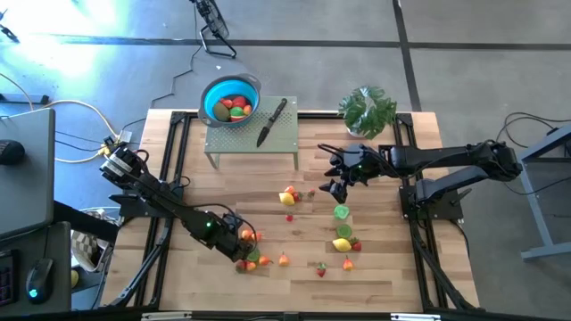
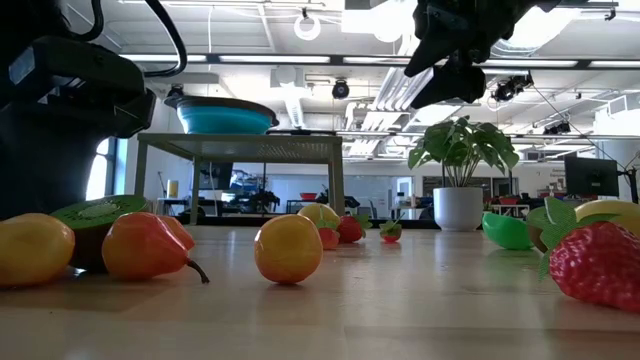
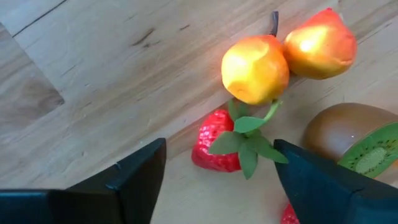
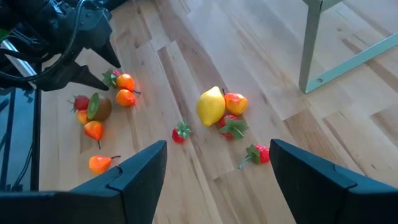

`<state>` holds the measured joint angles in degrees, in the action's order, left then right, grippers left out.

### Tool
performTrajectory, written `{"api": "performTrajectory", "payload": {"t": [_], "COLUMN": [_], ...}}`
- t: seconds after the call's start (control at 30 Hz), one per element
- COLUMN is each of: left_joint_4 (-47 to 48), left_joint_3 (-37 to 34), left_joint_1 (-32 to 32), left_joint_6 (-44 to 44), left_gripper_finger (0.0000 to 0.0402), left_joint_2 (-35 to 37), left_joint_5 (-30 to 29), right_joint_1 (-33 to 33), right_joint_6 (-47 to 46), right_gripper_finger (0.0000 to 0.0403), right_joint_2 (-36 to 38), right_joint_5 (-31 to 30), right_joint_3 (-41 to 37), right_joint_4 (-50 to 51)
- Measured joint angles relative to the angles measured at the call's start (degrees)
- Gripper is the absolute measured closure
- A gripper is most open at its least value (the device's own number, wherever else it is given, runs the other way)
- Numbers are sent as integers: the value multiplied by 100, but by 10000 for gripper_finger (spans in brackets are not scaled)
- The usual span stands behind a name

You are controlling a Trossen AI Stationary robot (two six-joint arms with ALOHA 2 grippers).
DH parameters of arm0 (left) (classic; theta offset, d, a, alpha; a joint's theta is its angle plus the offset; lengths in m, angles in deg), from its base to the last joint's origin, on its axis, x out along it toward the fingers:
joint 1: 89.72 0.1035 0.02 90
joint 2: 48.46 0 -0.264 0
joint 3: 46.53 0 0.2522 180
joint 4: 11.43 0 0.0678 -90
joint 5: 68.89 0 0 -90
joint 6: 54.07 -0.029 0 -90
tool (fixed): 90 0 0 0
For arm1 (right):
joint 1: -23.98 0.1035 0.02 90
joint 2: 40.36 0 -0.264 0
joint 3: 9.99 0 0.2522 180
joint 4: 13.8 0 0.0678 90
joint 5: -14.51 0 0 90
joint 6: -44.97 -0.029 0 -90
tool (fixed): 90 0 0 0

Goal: Pick & Place Fruit
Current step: Put the strawberry into the strainer bowl on the shelf

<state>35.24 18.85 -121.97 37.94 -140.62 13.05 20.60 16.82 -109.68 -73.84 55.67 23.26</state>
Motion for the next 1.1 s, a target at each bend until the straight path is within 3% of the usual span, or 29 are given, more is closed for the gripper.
{"api": "performTrajectory", "payload": {"t": [0.23, 0.67, 1.1], "left_joint_4": [0, 0, 15], "left_joint_3": [0, 0, 2], "left_joint_1": [0, 0, 2], "left_joint_6": [4, 2, -26], "left_gripper_finger": [184, 268, 270], "left_joint_2": [0, 0, 9], "left_joint_5": [-4, -157, -10], "right_joint_1": [0, 0, 0], "right_joint_6": [-4, -4, -4], "right_gripper_finger": [127, 127, 127], "right_joint_2": [0, 0, -1], "right_joint_5": [0, 0, 0], "right_joint_3": [0, 0, 0], "right_joint_4": [-1, -1, -1]}}
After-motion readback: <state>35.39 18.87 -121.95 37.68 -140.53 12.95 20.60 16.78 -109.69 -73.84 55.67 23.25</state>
